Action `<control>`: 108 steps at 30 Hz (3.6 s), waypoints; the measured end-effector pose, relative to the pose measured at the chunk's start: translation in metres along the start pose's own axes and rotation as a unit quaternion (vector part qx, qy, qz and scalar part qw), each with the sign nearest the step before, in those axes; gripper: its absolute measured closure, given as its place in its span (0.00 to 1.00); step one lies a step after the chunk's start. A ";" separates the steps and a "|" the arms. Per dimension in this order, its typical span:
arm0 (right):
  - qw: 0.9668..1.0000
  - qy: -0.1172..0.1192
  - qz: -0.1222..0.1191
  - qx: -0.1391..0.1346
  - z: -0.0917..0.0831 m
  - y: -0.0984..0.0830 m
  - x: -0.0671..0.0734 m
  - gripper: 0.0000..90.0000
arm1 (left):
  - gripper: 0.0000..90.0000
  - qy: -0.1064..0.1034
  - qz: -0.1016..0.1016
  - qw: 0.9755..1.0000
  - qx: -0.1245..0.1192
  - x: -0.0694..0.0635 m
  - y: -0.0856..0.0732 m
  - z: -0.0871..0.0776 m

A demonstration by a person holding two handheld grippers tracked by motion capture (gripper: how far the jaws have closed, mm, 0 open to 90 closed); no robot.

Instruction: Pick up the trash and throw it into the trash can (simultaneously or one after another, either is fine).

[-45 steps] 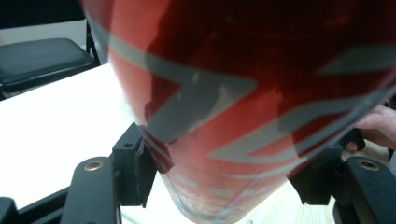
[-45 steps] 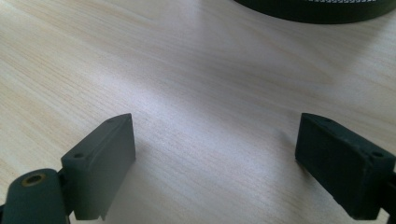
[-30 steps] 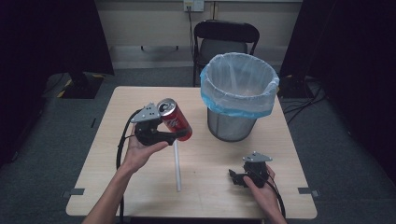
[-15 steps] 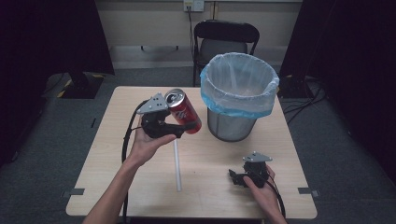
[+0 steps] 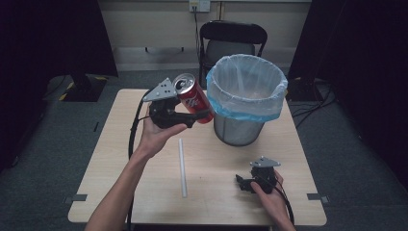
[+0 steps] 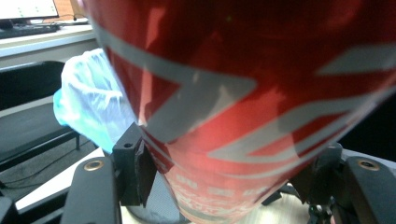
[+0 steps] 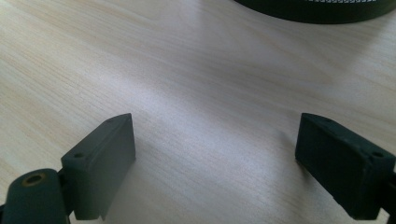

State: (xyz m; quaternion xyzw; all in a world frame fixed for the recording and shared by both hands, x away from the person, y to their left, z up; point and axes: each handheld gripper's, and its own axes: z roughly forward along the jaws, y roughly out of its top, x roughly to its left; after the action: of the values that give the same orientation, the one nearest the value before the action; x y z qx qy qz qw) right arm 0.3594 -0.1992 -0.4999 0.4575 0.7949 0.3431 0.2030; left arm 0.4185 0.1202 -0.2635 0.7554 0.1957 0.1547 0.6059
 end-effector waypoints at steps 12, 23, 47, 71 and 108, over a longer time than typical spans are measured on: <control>1.000 0.000 0.001 0.000 0.000 0.000 0.000 0.13 | 0.38 -0.004 -0.005 1.000 -0.013 0.014 0.029 0.020; 1.000 0.000 0.000 0.000 0.000 0.000 0.000 0.13 | 0.39 0.003 -0.015 1.000 -0.019 0.028 0.043 0.049; 1.000 0.000 0.002 0.000 0.000 0.000 0.000 0.13 | 0.38 -0.016 -0.017 1.000 -0.006 0.046 0.055 0.112; 1.000 0.000 0.001 0.000 0.000 0.000 0.000 0.13 | 0.22 -0.015 -0.041 0.999 -0.004 0.052 0.053 0.096; 1.000 0.001 0.000 0.001 0.000 0.000 0.000 0.13 | 0.30 0.055 -0.115 0.991 0.026 0.066 -0.039 -0.015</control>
State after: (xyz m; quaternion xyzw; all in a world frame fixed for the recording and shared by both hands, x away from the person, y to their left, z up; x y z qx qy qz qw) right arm 0.3592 -0.1992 -0.4999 0.4575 0.7952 0.3430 0.2019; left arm 0.4646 0.1723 -0.2986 0.7339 0.3183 0.1197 0.5881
